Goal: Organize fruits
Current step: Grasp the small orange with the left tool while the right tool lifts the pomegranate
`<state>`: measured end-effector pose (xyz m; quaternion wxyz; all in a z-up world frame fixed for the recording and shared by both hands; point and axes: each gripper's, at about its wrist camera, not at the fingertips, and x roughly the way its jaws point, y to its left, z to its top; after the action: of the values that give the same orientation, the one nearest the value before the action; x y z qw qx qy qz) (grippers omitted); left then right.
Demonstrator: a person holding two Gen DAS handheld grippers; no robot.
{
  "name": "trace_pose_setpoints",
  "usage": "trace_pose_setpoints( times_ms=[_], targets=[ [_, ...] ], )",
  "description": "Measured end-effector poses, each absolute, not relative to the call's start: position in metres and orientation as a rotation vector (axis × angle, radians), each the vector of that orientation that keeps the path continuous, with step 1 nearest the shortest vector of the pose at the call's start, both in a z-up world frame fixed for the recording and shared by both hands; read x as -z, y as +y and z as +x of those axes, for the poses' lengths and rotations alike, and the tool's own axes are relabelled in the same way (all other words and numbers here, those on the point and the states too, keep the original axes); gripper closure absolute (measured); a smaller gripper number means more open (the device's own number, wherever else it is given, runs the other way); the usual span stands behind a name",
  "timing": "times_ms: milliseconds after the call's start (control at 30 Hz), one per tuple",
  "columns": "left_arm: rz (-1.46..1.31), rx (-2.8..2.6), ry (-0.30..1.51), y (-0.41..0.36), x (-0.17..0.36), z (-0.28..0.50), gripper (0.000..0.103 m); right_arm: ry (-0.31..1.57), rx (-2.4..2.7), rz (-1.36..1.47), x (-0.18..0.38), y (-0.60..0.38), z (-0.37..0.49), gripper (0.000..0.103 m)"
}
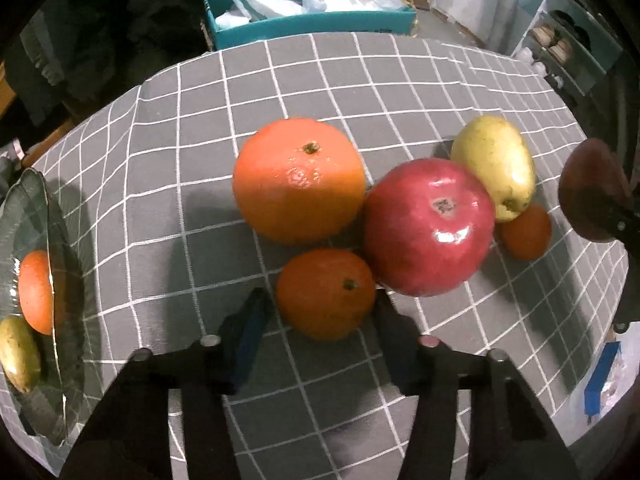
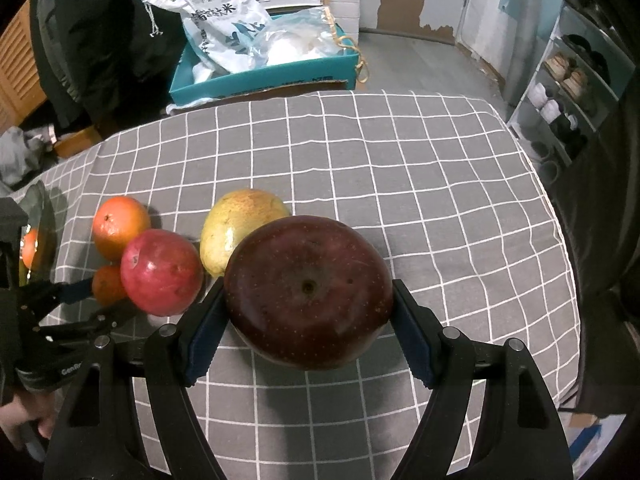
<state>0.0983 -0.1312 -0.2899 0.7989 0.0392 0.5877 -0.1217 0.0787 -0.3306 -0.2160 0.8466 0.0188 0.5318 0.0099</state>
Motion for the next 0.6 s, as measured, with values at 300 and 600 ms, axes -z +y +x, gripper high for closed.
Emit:
trace_pose_setpoints(
  times_ms=[300, 600],
  targets=[
    [0.067, 0.257, 1.202, -0.122, 0.265, 0.091, 0.057, 1.098, -0.030, 0.027, 0.210, -0.323, 0.081, 0.026],
    [0.020, 0.240, 1.116, -0.104, 0.222, 0.088, 0.057, 1.049, -0.036, -0.007, 0.193, -0.315, 0.080, 0.026]
  ],
)
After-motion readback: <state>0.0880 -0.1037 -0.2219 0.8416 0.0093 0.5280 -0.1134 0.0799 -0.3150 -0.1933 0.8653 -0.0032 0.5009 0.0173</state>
